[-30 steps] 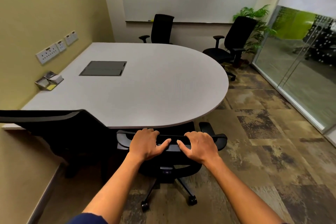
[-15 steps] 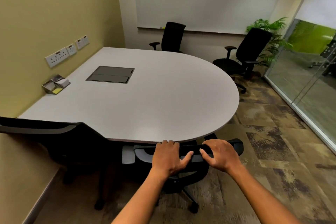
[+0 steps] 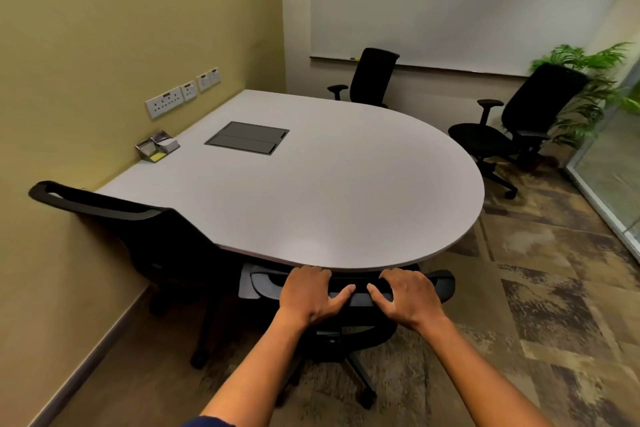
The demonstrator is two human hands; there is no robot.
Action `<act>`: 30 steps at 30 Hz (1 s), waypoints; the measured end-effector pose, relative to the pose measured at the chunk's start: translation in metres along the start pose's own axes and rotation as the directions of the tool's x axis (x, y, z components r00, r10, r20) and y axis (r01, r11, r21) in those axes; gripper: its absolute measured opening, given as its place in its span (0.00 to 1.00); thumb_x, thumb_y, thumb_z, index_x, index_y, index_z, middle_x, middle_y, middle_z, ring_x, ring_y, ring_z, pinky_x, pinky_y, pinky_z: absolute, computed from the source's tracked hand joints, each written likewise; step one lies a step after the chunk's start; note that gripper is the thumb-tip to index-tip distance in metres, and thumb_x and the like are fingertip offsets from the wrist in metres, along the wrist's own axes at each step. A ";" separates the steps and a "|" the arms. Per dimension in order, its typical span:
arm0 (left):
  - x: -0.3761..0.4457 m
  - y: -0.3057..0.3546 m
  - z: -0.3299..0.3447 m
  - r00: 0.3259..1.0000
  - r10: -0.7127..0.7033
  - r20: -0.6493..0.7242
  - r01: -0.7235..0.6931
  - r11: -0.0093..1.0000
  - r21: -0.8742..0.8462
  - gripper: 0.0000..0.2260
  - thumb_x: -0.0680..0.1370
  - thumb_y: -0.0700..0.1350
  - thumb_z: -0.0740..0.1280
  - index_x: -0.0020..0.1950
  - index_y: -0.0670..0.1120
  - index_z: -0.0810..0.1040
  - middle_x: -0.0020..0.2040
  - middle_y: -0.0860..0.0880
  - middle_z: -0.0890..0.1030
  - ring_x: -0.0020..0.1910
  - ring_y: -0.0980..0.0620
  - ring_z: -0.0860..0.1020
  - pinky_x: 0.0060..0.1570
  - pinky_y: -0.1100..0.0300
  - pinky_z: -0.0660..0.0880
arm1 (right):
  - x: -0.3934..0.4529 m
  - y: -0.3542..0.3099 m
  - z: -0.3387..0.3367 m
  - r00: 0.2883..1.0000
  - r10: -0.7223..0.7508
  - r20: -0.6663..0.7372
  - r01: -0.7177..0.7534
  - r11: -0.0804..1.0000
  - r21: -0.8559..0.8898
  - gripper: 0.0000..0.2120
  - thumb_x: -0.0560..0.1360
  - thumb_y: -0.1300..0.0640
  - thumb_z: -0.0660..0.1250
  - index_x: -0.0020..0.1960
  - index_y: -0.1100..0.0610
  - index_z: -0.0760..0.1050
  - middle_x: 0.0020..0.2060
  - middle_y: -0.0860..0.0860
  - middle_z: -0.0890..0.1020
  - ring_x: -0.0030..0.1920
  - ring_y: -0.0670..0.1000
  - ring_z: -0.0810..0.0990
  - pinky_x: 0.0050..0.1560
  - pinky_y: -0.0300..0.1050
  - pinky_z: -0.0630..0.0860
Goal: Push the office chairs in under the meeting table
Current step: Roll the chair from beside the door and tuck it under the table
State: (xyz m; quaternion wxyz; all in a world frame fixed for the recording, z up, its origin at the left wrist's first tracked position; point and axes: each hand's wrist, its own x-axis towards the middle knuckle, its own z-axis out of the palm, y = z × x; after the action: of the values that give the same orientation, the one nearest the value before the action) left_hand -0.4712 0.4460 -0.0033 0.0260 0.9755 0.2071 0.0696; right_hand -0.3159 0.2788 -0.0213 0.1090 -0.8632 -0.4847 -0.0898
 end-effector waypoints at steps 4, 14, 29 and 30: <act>-0.016 0.016 0.003 0.999 -0.051 -0.007 0.051 0.999 -0.021 0.36 0.75 0.74 0.47 0.49 0.46 0.82 0.47 0.48 0.83 0.47 0.47 0.80 0.51 0.49 0.75 | -0.016 0.006 -0.002 0.999 -0.045 -0.021 0.045 0.999 -0.003 0.32 0.75 0.30 0.50 0.48 0.54 0.80 0.39 0.51 0.83 0.39 0.53 0.81 0.40 0.47 0.72; -0.029 0.050 0.009 0.996 -0.064 -0.066 0.063 0.998 -0.014 0.38 0.75 0.74 0.47 0.52 0.46 0.82 0.47 0.49 0.84 0.47 0.49 0.81 0.51 0.50 0.77 | -0.041 0.032 -0.009 0.992 -0.108 -0.058 0.107 0.994 -0.035 0.33 0.77 0.30 0.46 0.43 0.54 0.79 0.32 0.49 0.78 0.31 0.50 0.75 0.36 0.45 0.65; 0.025 0.024 0.007 0.997 -0.048 -0.068 0.048 0.999 0.005 0.33 0.76 0.72 0.50 0.44 0.46 0.80 0.38 0.49 0.80 0.38 0.48 0.79 0.42 0.49 0.77 | 0.013 0.042 0.001 0.992 -0.095 -0.081 0.094 0.995 -0.016 0.33 0.75 0.30 0.48 0.50 0.54 0.81 0.40 0.51 0.83 0.39 0.53 0.80 0.38 0.46 0.71; 0.031 0.020 0.008 0.997 -0.049 -0.066 0.050 0.999 0.010 0.32 0.76 0.72 0.50 0.43 0.46 0.80 0.38 0.49 0.80 0.38 0.48 0.78 0.42 0.49 0.77 | 0.019 0.041 0.003 0.993 -0.092 -0.078 0.091 0.996 -0.020 0.33 0.75 0.30 0.48 0.50 0.54 0.81 0.40 0.51 0.83 0.39 0.53 0.80 0.38 0.46 0.70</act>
State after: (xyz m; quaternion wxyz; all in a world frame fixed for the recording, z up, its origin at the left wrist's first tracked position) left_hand -0.4343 0.4400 -0.0054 0.0153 0.9674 0.2322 0.1001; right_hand -0.2707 0.2748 -0.0234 0.1169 -0.8368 -0.5182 -0.1325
